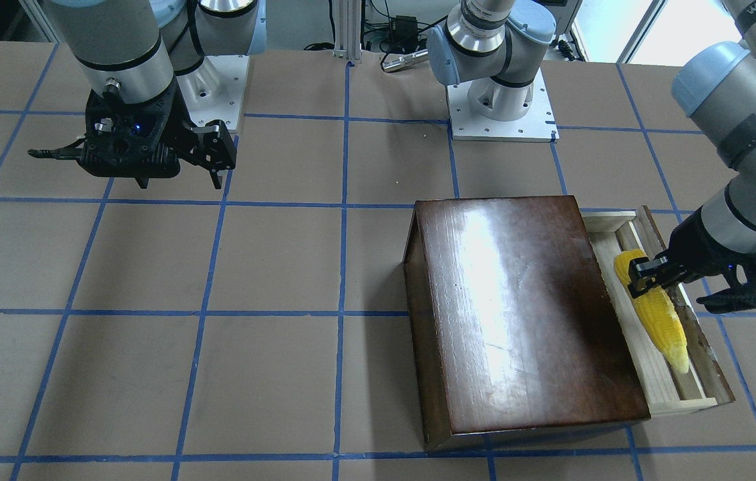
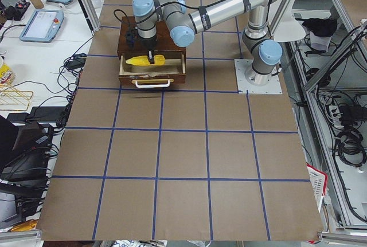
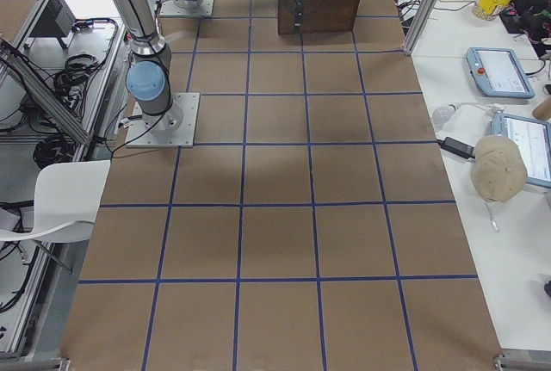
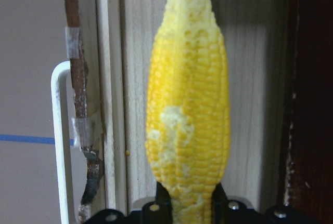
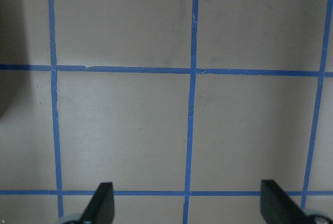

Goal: Open drawer and put corn inside
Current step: 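Carry the corn over the open drawer and lower it inside, then open the left gripper to release the corn in the drawer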

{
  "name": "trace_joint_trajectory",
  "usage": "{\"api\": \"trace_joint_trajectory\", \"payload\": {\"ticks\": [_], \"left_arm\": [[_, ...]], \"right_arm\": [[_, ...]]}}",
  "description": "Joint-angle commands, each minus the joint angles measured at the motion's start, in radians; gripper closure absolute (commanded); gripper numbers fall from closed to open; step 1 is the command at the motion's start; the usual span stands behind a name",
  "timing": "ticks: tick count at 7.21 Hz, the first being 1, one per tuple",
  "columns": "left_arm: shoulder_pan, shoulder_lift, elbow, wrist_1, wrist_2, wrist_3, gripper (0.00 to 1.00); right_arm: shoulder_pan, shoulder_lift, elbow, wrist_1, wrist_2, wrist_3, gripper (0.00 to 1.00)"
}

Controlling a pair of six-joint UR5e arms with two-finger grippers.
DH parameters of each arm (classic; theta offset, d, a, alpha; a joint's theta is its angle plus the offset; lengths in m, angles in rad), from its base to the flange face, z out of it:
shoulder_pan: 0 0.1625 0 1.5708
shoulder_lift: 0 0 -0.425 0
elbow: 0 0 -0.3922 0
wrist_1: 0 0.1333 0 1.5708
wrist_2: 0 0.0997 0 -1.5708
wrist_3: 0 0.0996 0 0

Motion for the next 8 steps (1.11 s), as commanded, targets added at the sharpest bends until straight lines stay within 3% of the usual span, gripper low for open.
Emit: {"api": "trace_joint_trajectory", "payload": {"ticks": [1,4,7,8], "left_arm": [[0.006,-0.002,-0.015,-0.002,-0.003,-0.004,0.01],[0.003,0.03,0.001,-0.014,0.008,0.074,0.0],[-0.035,0.107,0.089,-0.182,0.003,0.073,0.0],[-0.095,0.145,0.103,-0.203,0.012,0.073,0.0]], "right_arm": [[0.0,0.0,0.0,0.0,0.0,0.0,0.0],[0.0,0.0,0.0,0.0,0.0,0.0,0.0],[0.0,0.0,0.0,0.0,0.0,0.0,0.0],[0.0,0.0,0.0,0.0,0.0,0.0,0.0]]}}
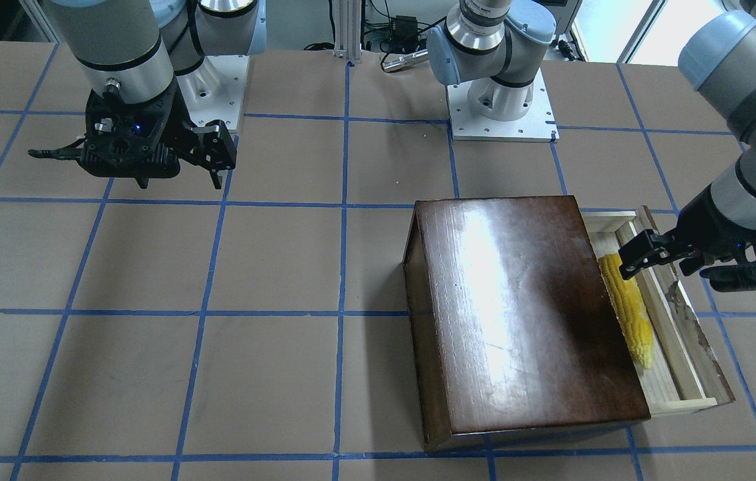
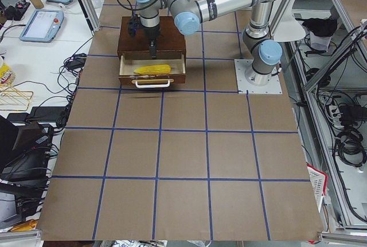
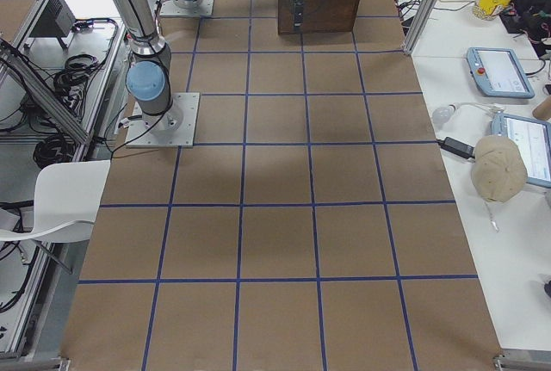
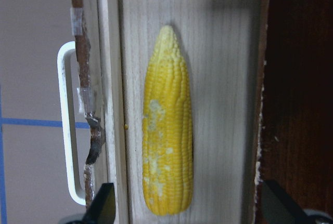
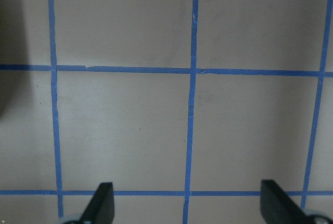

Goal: Open drawer and put corn inside

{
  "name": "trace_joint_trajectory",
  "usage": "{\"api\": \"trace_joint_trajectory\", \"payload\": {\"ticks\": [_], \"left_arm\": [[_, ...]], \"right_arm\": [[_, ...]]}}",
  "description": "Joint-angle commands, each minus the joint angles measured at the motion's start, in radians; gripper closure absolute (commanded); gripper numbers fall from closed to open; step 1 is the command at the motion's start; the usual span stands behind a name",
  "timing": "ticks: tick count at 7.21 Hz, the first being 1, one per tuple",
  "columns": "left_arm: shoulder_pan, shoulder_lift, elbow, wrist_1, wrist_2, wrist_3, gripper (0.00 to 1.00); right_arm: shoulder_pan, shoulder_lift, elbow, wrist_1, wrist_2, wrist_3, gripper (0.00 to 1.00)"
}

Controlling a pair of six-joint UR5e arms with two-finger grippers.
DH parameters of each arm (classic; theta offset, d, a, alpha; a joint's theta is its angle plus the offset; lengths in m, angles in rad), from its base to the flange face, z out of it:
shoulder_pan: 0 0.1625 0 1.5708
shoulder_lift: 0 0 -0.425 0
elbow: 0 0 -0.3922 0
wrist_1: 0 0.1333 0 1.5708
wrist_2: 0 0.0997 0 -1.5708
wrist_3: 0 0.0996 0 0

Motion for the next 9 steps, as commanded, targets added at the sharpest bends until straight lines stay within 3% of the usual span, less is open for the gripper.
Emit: {"api": "trace_joint_trajectory", "payload": {"ticks": [1,5,9], "left_arm": [[-0.126,0.083,0.027,-0.057,0.01,-0.011,0.0],[-0.307,0.099,0.014,-0.076,0.012,-0.126,0.0],[-0.321,0.107,0.016,-0.088,0.01,-0.201,0.0]], "right_arm": [[0.0,0.0,0.0,0.0,0.0,0.0,0.0],[0.0,0.0,0.0,0.0,0.0,0.0,0.0],[0.0,0.0,0.0,0.0,0.0,0.0,0.0]]}}
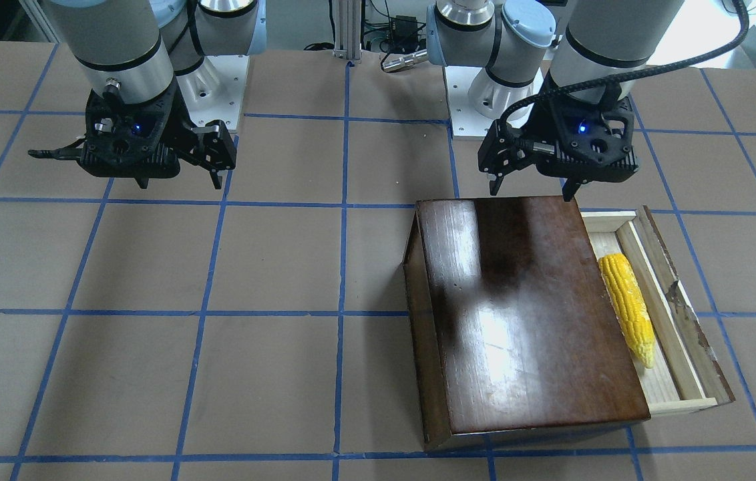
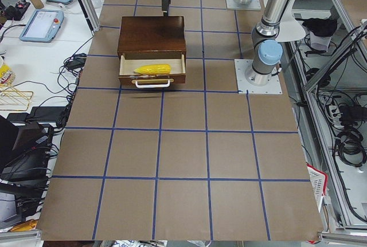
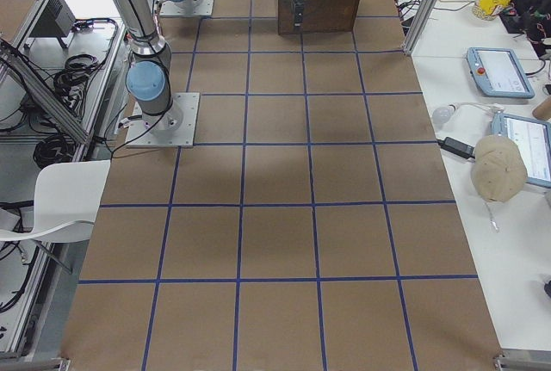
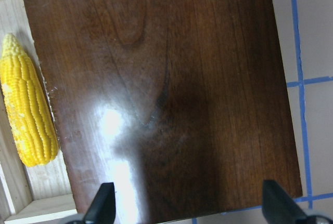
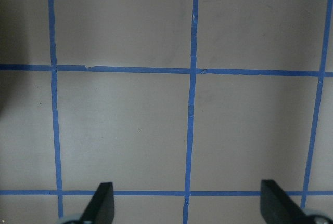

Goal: Open drawer and put corn inside

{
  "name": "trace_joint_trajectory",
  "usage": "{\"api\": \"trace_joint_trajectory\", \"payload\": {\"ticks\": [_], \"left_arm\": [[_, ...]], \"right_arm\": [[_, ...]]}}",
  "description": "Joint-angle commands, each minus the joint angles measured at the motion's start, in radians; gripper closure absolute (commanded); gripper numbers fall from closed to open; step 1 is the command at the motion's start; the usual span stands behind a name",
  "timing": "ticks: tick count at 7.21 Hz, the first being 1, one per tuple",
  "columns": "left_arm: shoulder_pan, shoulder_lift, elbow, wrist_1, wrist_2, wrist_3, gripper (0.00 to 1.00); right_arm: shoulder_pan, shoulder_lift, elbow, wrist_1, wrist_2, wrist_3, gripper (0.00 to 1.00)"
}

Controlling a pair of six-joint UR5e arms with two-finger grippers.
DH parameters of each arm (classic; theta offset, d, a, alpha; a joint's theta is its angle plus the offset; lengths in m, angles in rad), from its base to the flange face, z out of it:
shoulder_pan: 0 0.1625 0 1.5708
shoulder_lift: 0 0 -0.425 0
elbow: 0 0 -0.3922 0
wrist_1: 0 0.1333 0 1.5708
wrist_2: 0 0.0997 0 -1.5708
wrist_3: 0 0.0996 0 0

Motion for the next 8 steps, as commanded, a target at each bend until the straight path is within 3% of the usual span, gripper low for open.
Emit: {"api": "trace_joint_trajectory", "payload": {"ticks": [1,8], "left_arm": [[-0.001,0.007,0.001,-0.005,-0.001,-0.001,0.0],[0.006,0.011,0.01,-0.002,0.002,-0.001,0.0]], "right_arm": [[0.0,0.0,0.0,0.0,0.0,0.0,0.0],[0.002,0.0,0.0,0.0,0.0,0.0,0.0]]}}
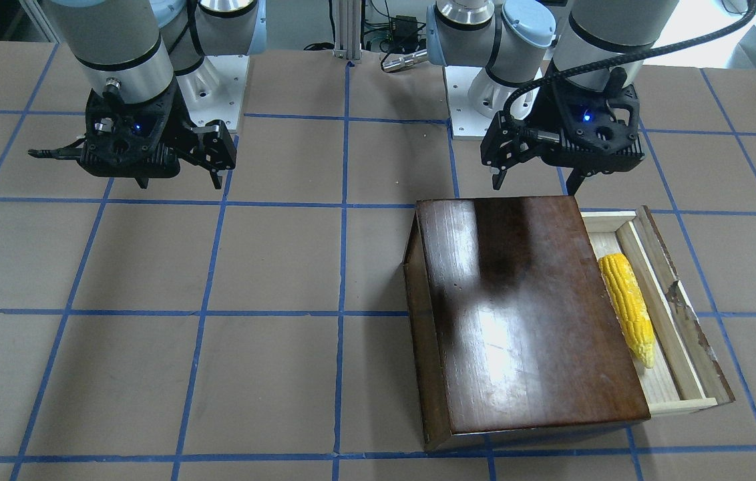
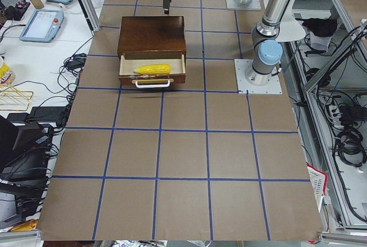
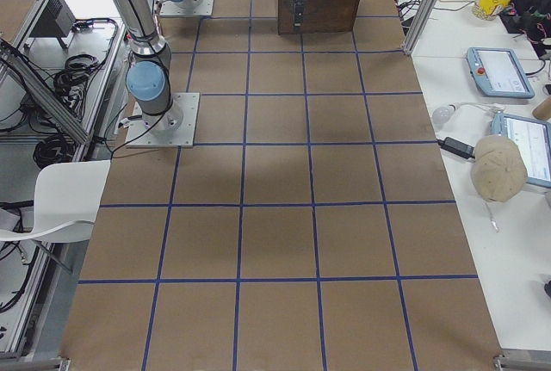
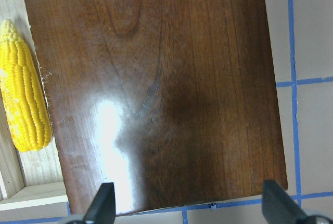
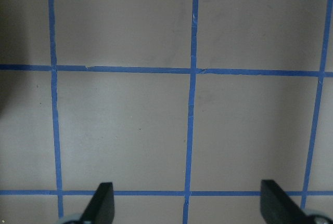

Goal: Open drawer and put corn inside

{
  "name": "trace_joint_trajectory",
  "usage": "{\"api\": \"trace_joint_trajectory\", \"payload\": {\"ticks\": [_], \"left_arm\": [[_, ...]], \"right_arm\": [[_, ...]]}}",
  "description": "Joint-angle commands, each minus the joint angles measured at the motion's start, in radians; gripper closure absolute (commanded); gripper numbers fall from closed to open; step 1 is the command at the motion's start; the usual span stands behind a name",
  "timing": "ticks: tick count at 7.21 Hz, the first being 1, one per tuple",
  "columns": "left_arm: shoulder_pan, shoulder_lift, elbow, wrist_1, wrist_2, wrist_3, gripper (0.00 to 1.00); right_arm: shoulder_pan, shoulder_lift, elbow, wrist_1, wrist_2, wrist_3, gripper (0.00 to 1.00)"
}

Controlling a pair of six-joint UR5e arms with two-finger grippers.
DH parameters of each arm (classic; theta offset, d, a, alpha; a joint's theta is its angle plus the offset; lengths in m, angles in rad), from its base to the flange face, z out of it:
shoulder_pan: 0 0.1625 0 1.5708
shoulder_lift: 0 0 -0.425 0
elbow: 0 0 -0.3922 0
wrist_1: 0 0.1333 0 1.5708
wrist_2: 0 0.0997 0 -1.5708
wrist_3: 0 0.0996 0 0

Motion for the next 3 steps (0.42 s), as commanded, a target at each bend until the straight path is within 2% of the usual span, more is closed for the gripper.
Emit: {"api": "trace_joint_trajectory", "payload": {"ticks": [1,3], "left_arm": [[0.006,0.001,0.002,0.0,0.003,0.0,0.0],[0.009,0.003,0.002,0.0,0.001,0.0,0.0]], "right_arm": [[0.0,0.0,0.0,0.0,0.0,0.0,0.0],[0.0,0.0,0.0,0.0,0.0,0.0,0.0]]}}
